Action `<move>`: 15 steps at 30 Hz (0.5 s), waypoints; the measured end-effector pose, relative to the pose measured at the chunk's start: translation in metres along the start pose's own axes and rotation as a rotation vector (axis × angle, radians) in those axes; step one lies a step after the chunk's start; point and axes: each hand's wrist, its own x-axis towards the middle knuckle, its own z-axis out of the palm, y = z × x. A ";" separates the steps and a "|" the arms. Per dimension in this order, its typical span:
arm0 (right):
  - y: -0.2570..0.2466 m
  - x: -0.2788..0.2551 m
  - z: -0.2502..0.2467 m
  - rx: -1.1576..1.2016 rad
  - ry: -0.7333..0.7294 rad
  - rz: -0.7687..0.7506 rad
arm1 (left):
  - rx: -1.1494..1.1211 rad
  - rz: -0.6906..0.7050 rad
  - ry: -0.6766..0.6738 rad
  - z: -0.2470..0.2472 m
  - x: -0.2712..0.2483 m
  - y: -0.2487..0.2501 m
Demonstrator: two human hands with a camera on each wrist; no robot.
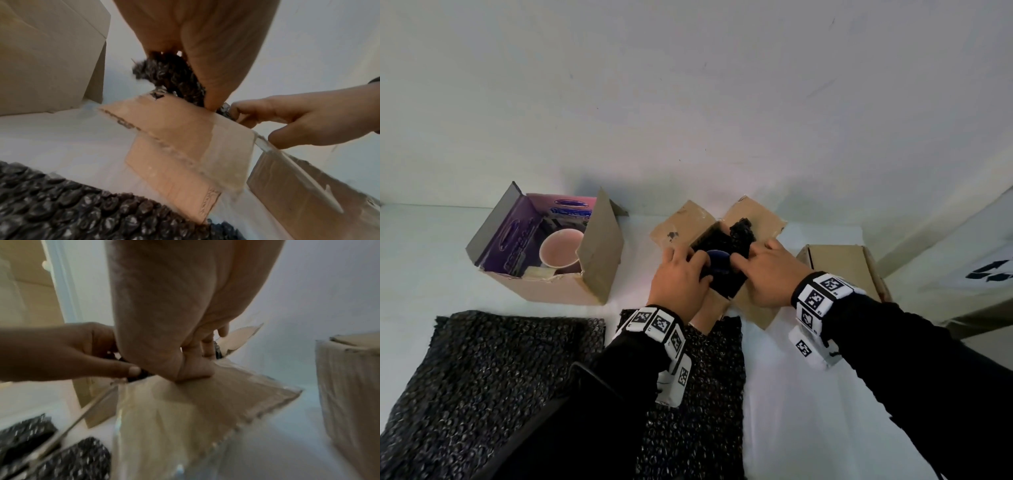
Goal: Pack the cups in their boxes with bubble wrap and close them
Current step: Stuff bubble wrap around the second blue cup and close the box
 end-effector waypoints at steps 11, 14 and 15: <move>-0.001 0.014 0.005 0.449 0.040 0.010 | 0.018 0.227 0.036 -0.005 0.007 -0.010; -0.001 0.012 0.006 0.400 0.076 -0.017 | -0.031 0.091 0.002 -0.009 0.011 -0.012; -0.001 0.011 0.005 0.385 0.091 -0.037 | -0.060 0.101 -0.032 -0.009 0.012 -0.011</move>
